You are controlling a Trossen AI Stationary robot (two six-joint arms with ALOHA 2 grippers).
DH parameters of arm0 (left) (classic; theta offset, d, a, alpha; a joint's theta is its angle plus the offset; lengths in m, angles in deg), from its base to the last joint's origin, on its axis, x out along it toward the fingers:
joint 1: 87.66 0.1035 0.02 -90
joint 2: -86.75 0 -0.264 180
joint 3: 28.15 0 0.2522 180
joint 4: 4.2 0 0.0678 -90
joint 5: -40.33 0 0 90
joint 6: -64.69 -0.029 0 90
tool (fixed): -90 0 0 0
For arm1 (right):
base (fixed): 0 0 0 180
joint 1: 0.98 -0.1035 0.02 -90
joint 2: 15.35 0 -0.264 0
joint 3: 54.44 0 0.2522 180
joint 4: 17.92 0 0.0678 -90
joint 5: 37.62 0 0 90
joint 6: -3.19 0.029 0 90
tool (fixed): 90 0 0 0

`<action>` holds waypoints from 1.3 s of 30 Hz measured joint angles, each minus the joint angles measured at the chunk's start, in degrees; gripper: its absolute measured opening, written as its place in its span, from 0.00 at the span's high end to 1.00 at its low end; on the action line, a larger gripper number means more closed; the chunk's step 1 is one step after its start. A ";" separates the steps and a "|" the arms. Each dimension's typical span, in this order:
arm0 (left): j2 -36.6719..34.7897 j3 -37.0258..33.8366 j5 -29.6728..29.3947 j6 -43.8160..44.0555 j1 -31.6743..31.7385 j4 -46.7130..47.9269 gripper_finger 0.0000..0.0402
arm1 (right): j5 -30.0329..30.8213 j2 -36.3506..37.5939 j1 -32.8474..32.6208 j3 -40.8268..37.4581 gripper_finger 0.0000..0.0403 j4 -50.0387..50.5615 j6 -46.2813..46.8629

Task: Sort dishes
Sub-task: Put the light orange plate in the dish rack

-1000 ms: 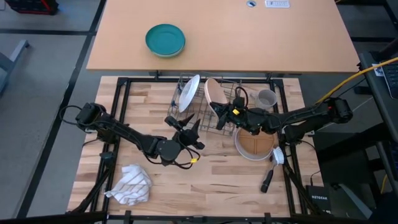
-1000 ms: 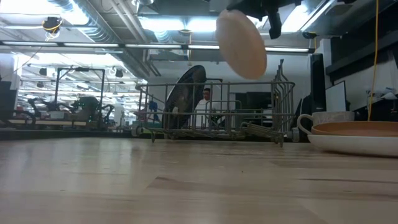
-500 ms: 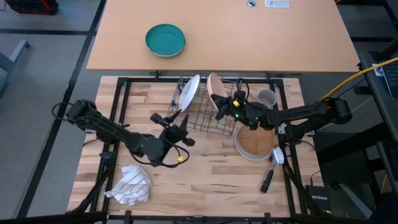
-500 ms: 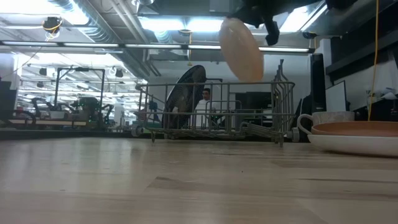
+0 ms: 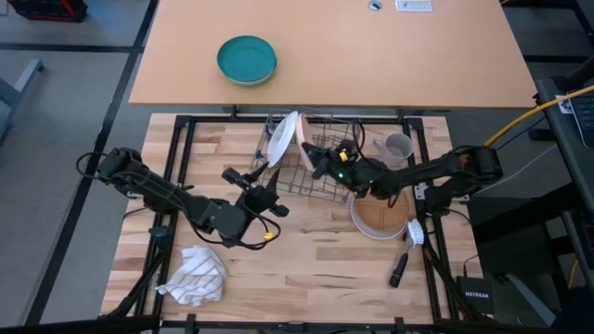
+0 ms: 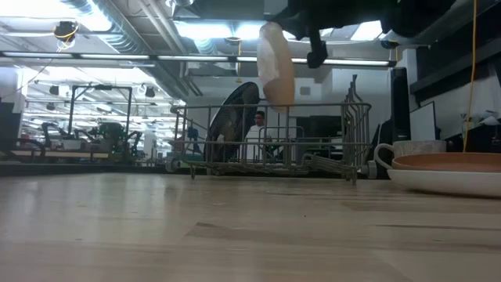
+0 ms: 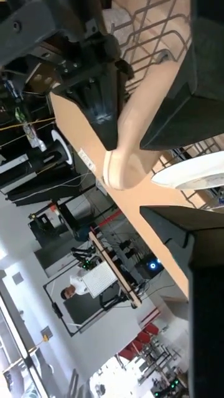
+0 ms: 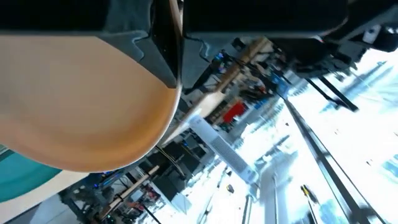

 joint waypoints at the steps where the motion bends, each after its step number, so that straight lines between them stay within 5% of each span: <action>1: 0.00 0.00 0.00 0.80 -0.03 0.81 0.65 | 0.01 -0.69 0.00 0.00 0.98 -1.40 0.22; 17: 0.04 -0.66 0.01 26.53 -1.13 23.84 0.78 | 5.17 -2.95 -0.04 0.00 0.98 -7.84 0.88; 29: 0.07 -0.66 0.02 37.86 -1.96 35.47 0.79 | 10.60 -3.55 -0.09 0.00 0.98 -7.87 2.94; 39: 0.07 -0.68 0.02 46.18 -1.89 42.94 0.79 | 13.47 -11.06 -0.09 0.00 0.98 -10.76 13.20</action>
